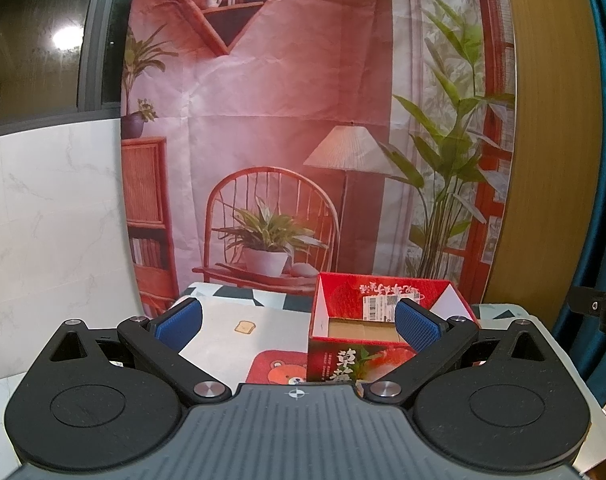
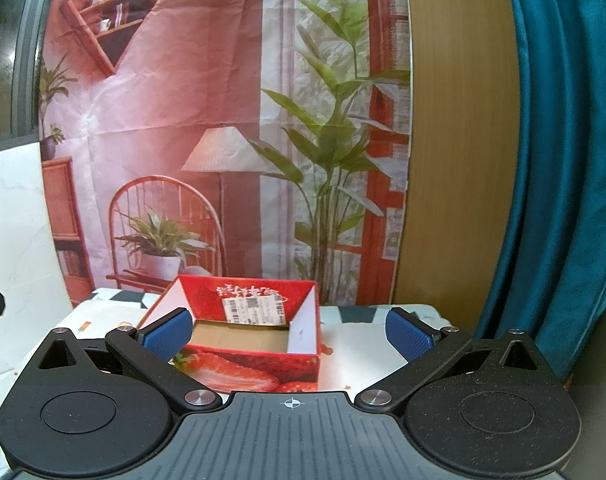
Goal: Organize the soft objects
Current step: 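Move both tools toward the items in front of the red box, then close the left gripper on the blue plastic-wrapped package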
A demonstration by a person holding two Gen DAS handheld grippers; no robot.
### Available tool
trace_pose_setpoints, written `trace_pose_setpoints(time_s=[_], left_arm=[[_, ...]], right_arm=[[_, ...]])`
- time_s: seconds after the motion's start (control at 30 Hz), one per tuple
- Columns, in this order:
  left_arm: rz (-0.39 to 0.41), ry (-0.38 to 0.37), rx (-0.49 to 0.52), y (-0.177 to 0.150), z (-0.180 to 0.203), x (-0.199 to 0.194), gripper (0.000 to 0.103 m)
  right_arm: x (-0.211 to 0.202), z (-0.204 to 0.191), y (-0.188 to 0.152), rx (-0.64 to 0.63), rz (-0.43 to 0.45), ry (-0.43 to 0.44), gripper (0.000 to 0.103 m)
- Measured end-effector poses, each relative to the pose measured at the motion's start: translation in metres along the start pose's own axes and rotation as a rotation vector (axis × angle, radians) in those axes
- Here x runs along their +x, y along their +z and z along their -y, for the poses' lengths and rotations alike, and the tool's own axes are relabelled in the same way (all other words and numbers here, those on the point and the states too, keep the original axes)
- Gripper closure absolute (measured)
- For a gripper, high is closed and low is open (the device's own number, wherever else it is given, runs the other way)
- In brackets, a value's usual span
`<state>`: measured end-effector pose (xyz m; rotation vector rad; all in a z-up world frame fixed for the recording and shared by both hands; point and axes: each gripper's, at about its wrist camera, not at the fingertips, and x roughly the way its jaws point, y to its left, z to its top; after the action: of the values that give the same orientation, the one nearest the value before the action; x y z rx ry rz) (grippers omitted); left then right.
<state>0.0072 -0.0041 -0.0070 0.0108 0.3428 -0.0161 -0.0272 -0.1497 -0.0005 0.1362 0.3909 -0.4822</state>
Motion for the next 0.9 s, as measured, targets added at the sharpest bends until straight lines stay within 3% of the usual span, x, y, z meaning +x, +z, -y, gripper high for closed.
trace_pose_setpoints(time_s=[0.23,0.9], left_arm=[[-0.02,-0.014,-0.032,-0.016,-0.008,0.016,0.0],[-0.209,-0.05,-0.065,-0.077,-0.031,0.083,0.0]], right_arm=[[0.017,0.002,-0.016,0.026,-0.022,0.032,0.0],[0.094,-0.016,-0.114,0.062,-0.217,0.138,0.0]])
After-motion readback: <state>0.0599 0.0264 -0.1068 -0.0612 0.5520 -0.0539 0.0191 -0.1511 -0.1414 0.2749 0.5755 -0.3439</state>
